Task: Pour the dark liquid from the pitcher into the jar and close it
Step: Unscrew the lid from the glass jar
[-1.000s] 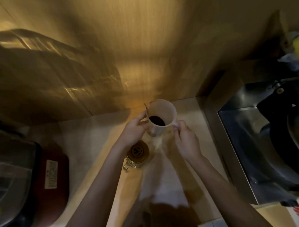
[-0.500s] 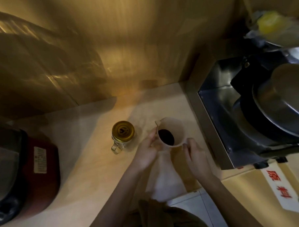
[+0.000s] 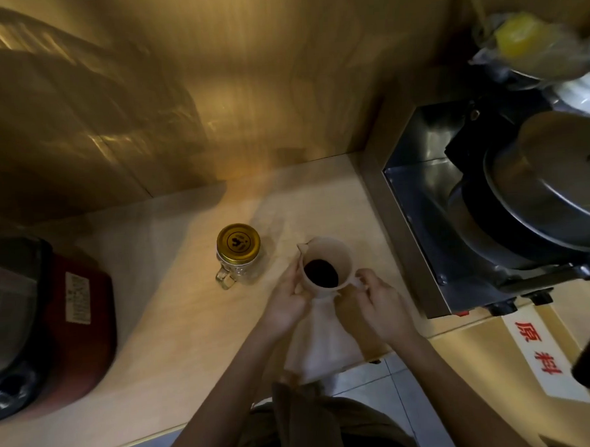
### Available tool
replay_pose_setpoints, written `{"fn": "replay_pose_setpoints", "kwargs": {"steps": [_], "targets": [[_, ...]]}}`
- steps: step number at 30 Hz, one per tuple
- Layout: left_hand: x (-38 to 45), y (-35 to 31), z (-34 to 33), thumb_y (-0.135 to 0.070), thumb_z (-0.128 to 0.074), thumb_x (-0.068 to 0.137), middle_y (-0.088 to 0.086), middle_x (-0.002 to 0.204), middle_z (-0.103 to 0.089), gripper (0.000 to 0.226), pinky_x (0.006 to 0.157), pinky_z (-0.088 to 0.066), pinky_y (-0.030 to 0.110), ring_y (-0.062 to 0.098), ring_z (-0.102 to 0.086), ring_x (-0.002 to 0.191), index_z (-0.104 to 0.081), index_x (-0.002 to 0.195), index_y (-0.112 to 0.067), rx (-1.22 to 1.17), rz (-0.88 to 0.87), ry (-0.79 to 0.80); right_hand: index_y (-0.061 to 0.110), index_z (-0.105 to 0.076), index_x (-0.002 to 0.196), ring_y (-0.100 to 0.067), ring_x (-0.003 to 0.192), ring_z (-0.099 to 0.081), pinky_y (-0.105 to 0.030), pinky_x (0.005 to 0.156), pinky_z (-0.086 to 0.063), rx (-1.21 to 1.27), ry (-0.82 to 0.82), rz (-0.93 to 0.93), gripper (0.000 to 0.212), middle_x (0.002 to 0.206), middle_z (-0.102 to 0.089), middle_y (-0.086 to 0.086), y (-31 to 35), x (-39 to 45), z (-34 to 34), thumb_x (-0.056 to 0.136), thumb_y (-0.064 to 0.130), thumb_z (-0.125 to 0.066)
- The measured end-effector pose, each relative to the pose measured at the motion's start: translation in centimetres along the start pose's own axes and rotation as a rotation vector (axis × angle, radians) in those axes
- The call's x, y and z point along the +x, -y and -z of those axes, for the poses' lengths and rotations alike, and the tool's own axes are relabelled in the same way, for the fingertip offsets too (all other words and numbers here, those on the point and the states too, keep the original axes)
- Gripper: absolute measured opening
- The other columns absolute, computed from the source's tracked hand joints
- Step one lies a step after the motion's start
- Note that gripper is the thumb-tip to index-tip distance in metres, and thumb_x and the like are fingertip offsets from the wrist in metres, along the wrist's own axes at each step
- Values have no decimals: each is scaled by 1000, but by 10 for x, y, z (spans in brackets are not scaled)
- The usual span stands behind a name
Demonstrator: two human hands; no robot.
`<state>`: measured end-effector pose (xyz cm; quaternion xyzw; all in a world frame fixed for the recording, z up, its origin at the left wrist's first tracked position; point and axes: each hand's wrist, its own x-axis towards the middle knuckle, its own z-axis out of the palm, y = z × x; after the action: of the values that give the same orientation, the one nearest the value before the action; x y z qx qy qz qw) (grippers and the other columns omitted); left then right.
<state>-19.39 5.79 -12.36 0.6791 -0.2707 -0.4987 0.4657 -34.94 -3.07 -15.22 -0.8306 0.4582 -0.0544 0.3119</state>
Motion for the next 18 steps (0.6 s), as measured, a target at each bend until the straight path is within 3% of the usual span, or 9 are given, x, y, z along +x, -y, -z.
{"fn": "replay_pose_setpoints", "kwargs": {"steps": [2, 4, 6, 8, 12, 15, 18], "targets": [[-3, -1, 6, -5, -55, 82, -1, 130, -47, 57, 98, -38, 30, 13, -43, 122, -38, 135, -19, 57, 35, -30, 12, -45, 124, -25, 84, -60, -27, 67, -42, -1, -42, -28, 30, 103, -65, -11, 3, 4, 10, 95, 14, -47], [-9, -3, 20, -7, -53, 83, -1, 115, -55, 37, 92, -41, 29, 18, -51, 115, -53, 118, -20, 158, 33, -63, 9, -44, 126, -25, 91, -58, -26, 71, -39, -27, -96, -29, 32, 112, -62, -12, 12, 11, 20, 95, 11, -46], [-16, -6, 37, -6, -51, 84, 2, 100, -62, 24, 88, -44, 30, 21, -58, 103, -60, 102, -19, 219, 5, -80, 6, -47, 124, -28, 102, -56, -33, 79, -43, -45, -157, 64, 32, 117, -59, -14, 29, 19, 30, 93, 12, -45], [-21, -7, 58, -9, -54, 84, 6, 93, -65, 20, 82, -45, 28, 20, -60, 93, -63, 100, -16, 338, -46, -120, 5, -50, 122, -29, 108, -53, -38, 86, -46, -49, -151, 198, 32, 118, -58, -15, 50, 29, 33, 91, 11, -47], [-26, -3, 88, -15, -62, 79, 4, 82, -65, 14, 64, -40, 19, 19, -60, 80, -63, 93, -17, 477, -96, -413, 7, -53, 119, -26, 111, -51, -35, 92, -42, -56, -27, 400, 38, 117, -60, -10, 96, 52, 20, 84, 20, -50], [-17, 10, 100, -21, -74, 69, 6, 97, -63, 46, 69, -42, 26, 22, -60, 89, -55, 110, -12, 457, -103, -574, 10, -45, 130, -26, 118, -43, -34, 98, -37, -87, 105, 514, 55, 128, -52, -10, 127, 69, -3, 81, 34, -53], [0, 24, 104, -32, -79, 61, 10, 128, -53, 83, 90, -45, 36, 26, -51, 114, -39, 132, -12, 521, -85, -568, 18, -19, 144, -23, 130, -30, -39, 106, -34, -211, 213, 525, 82, 145, -34, -6, 148, 82, -21, 82, 43, -65]]}}
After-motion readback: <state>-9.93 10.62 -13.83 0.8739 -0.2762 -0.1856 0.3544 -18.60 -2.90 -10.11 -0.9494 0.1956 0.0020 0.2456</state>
